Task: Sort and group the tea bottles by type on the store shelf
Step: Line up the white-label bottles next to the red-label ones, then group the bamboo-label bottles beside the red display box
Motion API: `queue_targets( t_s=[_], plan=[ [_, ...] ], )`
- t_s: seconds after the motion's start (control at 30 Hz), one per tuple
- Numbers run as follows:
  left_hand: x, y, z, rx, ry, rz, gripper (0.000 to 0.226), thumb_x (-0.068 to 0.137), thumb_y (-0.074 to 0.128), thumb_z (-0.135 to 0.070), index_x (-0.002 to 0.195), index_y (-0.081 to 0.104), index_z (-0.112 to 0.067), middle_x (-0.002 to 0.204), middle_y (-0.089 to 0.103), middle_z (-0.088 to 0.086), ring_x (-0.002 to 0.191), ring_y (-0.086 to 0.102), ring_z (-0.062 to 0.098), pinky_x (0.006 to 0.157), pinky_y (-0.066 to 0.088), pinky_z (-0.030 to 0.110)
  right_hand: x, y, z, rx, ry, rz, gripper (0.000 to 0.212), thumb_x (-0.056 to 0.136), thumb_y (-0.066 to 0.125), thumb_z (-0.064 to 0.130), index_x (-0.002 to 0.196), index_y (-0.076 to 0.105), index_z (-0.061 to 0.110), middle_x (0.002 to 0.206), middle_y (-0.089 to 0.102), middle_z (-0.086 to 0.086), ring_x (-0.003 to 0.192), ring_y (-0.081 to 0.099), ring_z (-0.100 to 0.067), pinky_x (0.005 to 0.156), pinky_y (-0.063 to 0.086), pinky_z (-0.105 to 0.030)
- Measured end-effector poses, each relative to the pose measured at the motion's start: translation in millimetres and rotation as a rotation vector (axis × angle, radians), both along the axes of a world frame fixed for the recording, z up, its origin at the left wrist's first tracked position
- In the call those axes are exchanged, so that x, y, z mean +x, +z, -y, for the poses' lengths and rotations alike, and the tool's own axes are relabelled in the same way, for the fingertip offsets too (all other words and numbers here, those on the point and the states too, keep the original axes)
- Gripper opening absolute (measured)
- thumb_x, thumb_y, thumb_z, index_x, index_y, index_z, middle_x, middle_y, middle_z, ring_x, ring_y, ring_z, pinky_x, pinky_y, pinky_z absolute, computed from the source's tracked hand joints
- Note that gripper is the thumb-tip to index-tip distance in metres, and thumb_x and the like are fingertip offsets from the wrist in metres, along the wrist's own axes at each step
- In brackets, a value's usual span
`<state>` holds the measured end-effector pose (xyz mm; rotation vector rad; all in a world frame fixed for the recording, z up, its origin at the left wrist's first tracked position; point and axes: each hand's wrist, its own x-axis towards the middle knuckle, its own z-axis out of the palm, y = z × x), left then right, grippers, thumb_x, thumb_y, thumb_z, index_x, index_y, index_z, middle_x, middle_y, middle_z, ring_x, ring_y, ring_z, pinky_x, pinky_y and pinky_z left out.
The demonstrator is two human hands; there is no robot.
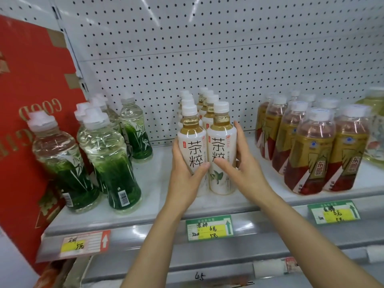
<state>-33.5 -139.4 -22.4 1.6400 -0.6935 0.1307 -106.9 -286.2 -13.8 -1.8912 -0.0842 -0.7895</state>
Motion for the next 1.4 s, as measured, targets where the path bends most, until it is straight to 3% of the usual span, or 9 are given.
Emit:
queue_targets(
  t_s=[0.13, 0.27, 0.37, 0.5, 0.67, 0.93, 1.07, 1.23, 1.4],
  plan=[
    [-13.3, -5.2, -9.2, 0.17, 0.117, 0.079, 0.086, 0.086, 0.076, -0.031, 0.153, 0.022, -0.038, 0.147, 0.048, -0.014, 0.132, 0.047, 0.003, 0.108, 0.047, 0.033, -0.5, -8.4, -0.2, -0.065, -0.105, -0.009, 0.081, 0.09, 0.068, 0.03, 0.154, 0.02, 0.033, 0.147, 0.047, 0.013, 0.131, 0.048, -0.002, 0.106, 0.047, -0.04],
    [-40.1, -16.0, -49.4, 0.213, 0.493, 0.355, 0.063, 0.095, 0.062, -0.042, 0.15, 0.039, -0.024, 0.149, 0.044, -0.01, 0.137, 0.039, 0.003, 0.115, 0.031, 0.021, -13.1, -18.2, -24.8, -0.298, -0.511, 0.328, 0.064, 0.093, 0.062, 0.037, 0.145, 0.042, 0.006, 0.143, 0.049, -0.01, 0.134, 0.041, -0.017, 0.113, 0.036, -0.036],
    [-46.6, -23.0, -85.4, 0.097, 0.785, 0.539, 0.049, 0.092, 0.069, -0.026, 0.136, 0.055, -0.009, 0.133, 0.055, -0.002, 0.124, 0.045, 0.006, 0.11, 0.029, 0.011, -20.2, -16.9, -54.6, -0.436, -0.385, 0.585, 0.052, 0.088, 0.063, 0.023, 0.133, 0.05, 0.0, 0.133, 0.054, -0.013, 0.128, 0.046, -0.023, 0.113, 0.035, -0.032],
    [-44.0, -24.9, -124.7, 0.135, 0.949, 0.404, 0.054, 0.087, 0.067, -0.028, 0.135, 0.053, -0.008, 0.134, 0.054, 0.009, 0.125, 0.048, 0.022, 0.108, 0.035, 0.028, -13.1, -30.5, -95.3, -0.417, -0.153, 0.521, 0.043, 0.09, 0.061, 0.024, 0.129, 0.057, 0.006, 0.128, 0.058, -0.003, 0.125, 0.049, -0.01, 0.111, 0.033, -0.022],
    [-37.8, -28.8, -146.4, 0.227, 0.859, 0.128, 0.065, 0.09, 0.069, -0.031, 0.147, 0.038, -0.02, 0.145, 0.045, 0.003, 0.126, 0.049, 0.018, 0.101, 0.043, 0.035, 3.5, -30.2, -141.2, -0.309, 0.062, 0.108, 0.045, 0.095, 0.051, 0.042, 0.138, 0.043, 0.035, 0.135, 0.047, 0.013, 0.124, 0.04, 0.004, 0.108, 0.035, -0.023],
    [8.0, -10.0, -136.5, 0.552, 0.701, -0.046, 0.074, 0.089, 0.069, -0.039, 0.15, 0.036, -0.013, 0.145, 0.05, 0.005, 0.131, 0.051, 0.022, 0.103, 0.042, 0.034, 41.6, 2.6, -175.2, -0.217, 0.056, -0.02, 0.08, 0.092, 0.064, 0.038, 0.155, 0.014, 0.031, 0.154, 0.028, 0.011, 0.14, 0.029, -0.003, 0.117, 0.03, -0.032],
    [12.1, -14.2, -120.1, 0.573, 0.559, 0.013, 0.069, 0.09, 0.067, -0.026, 0.15, 0.036, -0.014, 0.144, 0.049, 0.003, 0.131, 0.05, 0.022, 0.102, 0.043, 0.033, 62.1, 19.1, -176.6, -0.236, -0.112, 0.109, 0.097, 0.089, 0.071, 0.028, 0.155, 0.0, 0.038, 0.151, 0.021, 0.014, 0.134, 0.022, 0.009, 0.103, 0.015, 0.002],
    [28.4, -15.5, -100.0, 0.551, 0.403, 0.136, 0.065, 0.09, 0.064, -0.022, 0.149, 0.036, -0.014, 0.139, 0.051, 0.003, 0.127, 0.053, 0.023, 0.095, 0.044, 0.032, 83.8, 23.4, -167.9, -0.349, -0.37, 0.164, 0.103, 0.088, 0.07, 0.018, 0.153, -0.006, 0.042, 0.151, 0.027, -0.012, 0.13, 0.04, -0.019, 0.101, 0.034, -0.025],
    [25.9, -14.2, -123.5, 0.361, 0.555, 0.34, 0.078, 0.084, 0.076, -0.024, 0.151, 0.038, -0.014, 0.148, 0.041, 0.001, 0.137, 0.04, 0.019, 0.108, 0.034, 0.024, 103.4, 17.9, -165.4, -0.377, -0.518, 0.177, 0.101, 0.089, 0.07, 0.013, 0.153, -0.005, 0.034, 0.149, 0.03, -0.021, 0.121, 0.045, -0.021, 0.087, 0.03, -0.014]
  ],
)
